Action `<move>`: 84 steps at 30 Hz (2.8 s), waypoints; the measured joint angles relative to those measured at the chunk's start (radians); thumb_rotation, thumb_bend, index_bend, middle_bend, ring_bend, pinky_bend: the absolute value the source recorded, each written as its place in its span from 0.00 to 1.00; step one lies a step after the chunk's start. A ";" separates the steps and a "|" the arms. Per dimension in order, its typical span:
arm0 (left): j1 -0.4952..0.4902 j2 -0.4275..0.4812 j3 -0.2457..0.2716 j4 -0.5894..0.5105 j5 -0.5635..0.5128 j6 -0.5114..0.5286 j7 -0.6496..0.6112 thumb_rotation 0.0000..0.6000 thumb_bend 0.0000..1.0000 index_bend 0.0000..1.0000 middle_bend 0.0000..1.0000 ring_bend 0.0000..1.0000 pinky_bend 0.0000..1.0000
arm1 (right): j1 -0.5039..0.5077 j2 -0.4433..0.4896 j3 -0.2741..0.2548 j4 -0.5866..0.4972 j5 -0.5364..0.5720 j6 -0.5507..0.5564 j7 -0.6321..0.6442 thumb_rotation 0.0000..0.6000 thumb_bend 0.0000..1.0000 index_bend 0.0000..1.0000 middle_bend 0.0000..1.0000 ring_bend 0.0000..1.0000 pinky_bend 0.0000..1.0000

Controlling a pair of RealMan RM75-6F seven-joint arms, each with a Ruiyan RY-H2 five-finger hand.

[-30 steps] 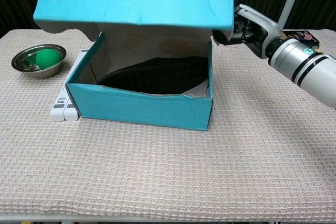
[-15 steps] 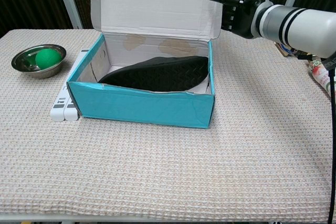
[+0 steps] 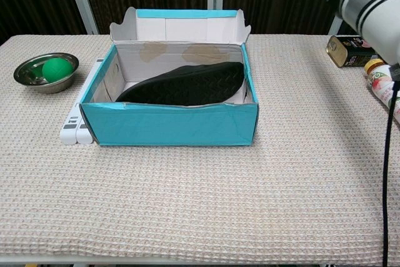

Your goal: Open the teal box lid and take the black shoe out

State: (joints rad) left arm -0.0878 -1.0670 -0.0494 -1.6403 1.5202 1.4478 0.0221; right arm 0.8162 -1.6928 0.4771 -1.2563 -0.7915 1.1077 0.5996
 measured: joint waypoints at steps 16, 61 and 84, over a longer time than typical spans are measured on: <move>-0.466 -0.009 -0.166 -0.078 -0.032 -0.484 -0.114 1.00 0.00 0.24 0.23 0.15 0.27 | -0.296 0.416 0.014 -0.388 -0.233 0.135 0.033 1.00 0.10 0.00 0.00 0.00 0.00; -1.053 -0.597 -0.152 0.176 -1.063 -0.544 0.539 1.00 0.30 0.60 0.64 0.60 0.76 | -0.389 0.449 0.038 -0.329 -0.290 -0.002 0.256 1.00 0.10 0.00 0.00 0.00 0.00; -0.606 -0.125 -0.193 -0.173 -0.729 -0.303 0.116 1.00 0.29 0.60 0.60 0.59 0.75 | -0.392 0.451 0.046 -0.328 -0.324 -0.017 0.304 1.00 0.10 0.00 0.00 0.00 0.00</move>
State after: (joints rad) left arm -0.6939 -1.1917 -0.2429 -1.8133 0.7909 1.1453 0.1384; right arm 0.4246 -1.2414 0.5226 -1.5845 -1.1152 1.0905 0.9041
